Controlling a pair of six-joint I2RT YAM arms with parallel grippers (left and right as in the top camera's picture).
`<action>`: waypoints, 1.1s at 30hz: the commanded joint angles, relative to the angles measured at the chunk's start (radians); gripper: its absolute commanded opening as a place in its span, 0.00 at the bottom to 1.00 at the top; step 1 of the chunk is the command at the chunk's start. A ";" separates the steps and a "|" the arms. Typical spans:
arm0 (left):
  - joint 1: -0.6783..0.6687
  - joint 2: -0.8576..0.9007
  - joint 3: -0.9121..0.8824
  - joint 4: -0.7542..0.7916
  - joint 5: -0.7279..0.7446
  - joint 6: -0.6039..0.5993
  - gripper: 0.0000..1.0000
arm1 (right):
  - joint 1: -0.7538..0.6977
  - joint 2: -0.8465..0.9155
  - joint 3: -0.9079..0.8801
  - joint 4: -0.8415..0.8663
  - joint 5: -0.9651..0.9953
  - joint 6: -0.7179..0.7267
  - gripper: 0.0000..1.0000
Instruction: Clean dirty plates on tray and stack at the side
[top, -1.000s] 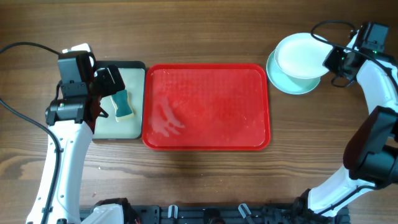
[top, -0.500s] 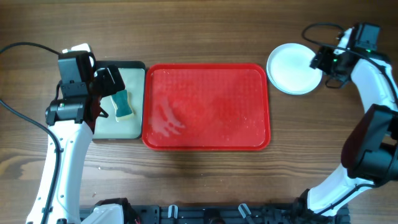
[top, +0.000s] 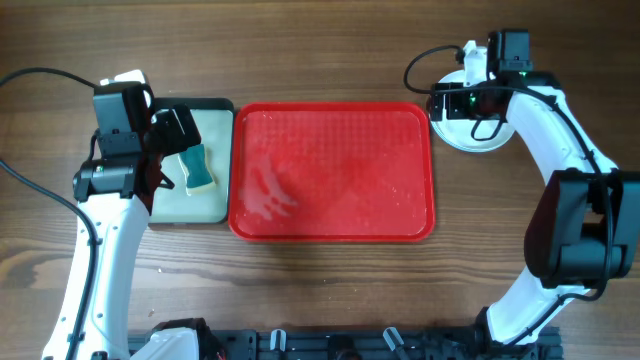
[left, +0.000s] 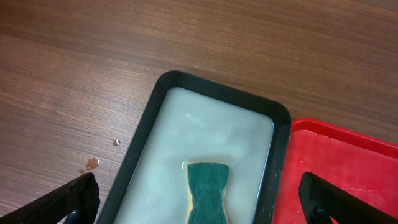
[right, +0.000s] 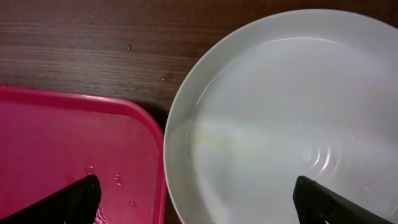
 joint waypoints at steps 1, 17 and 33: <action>-0.001 0.002 0.013 0.003 -0.001 0.004 1.00 | 0.000 0.020 -0.012 0.014 -0.014 -0.016 1.00; -0.001 0.002 0.013 0.003 -0.001 0.004 1.00 | 0.000 0.020 -0.012 0.037 -0.013 -0.017 1.00; -0.001 0.002 0.013 0.003 -0.001 0.004 1.00 | 0.005 -0.559 -0.014 0.039 -0.010 -0.021 1.00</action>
